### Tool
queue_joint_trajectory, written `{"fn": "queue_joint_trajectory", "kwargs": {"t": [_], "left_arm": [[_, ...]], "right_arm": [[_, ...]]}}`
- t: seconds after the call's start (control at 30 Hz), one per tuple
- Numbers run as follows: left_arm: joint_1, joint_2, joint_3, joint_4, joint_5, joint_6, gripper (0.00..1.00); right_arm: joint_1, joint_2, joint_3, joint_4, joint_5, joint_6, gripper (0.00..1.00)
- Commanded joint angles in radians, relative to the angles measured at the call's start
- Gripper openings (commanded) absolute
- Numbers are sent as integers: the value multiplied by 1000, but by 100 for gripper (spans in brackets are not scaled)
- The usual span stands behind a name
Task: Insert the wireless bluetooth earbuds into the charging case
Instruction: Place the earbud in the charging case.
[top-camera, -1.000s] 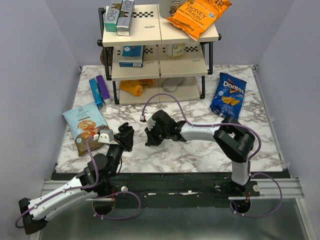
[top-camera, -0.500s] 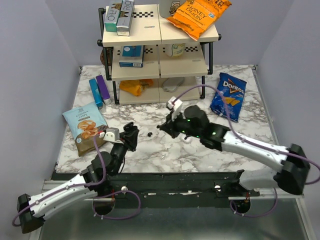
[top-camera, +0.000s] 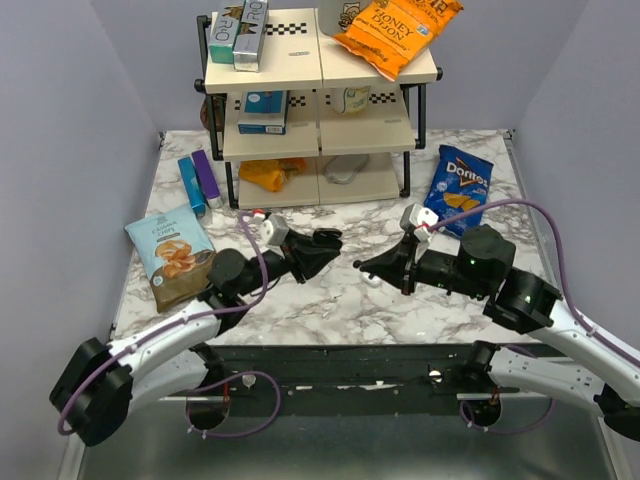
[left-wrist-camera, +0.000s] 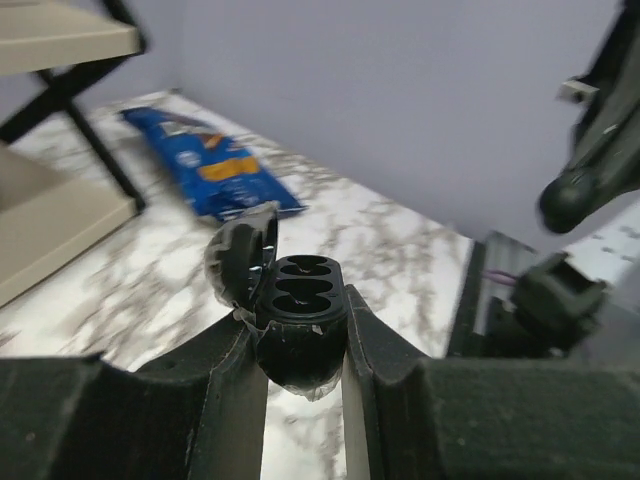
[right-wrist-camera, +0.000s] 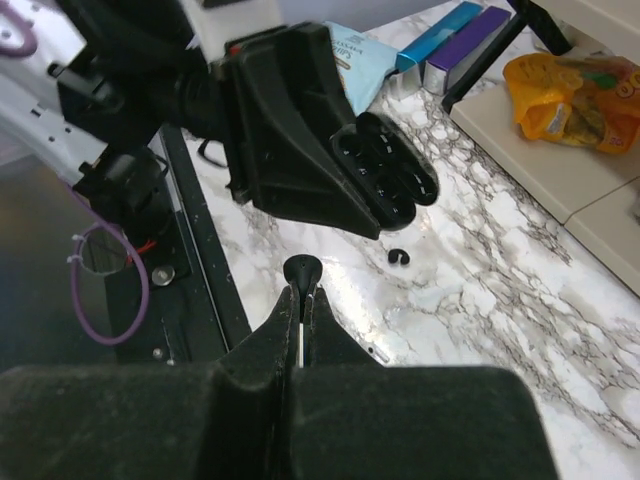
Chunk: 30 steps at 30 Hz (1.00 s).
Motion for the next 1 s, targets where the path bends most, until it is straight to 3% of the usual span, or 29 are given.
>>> {"fn": "queue_joint_trajectory", "kwargs": {"t": [0.0, 0.23, 0.43, 0.67, 0.97], "left_arm": [[62, 195, 165, 251, 543, -171, 0], [73, 324, 221, 470, 708, -377, 0], [74, 280, 227, 290, 739, -257, 0], [74, 272, 222, 224, 758, -233, 0], [73, 226, 239, 15, 758, -101, 0]], "right_arm": [[10, -35, -3, -119, -8, -53, 1], [11, -53, 34, -146, -2, -65, 1], [10, -42, 72, -171, -19, -80, 1], [11, 7, 94, -165, -40, -91, 1], [25, 57, 109, -188, -65, -102, 1]]}}
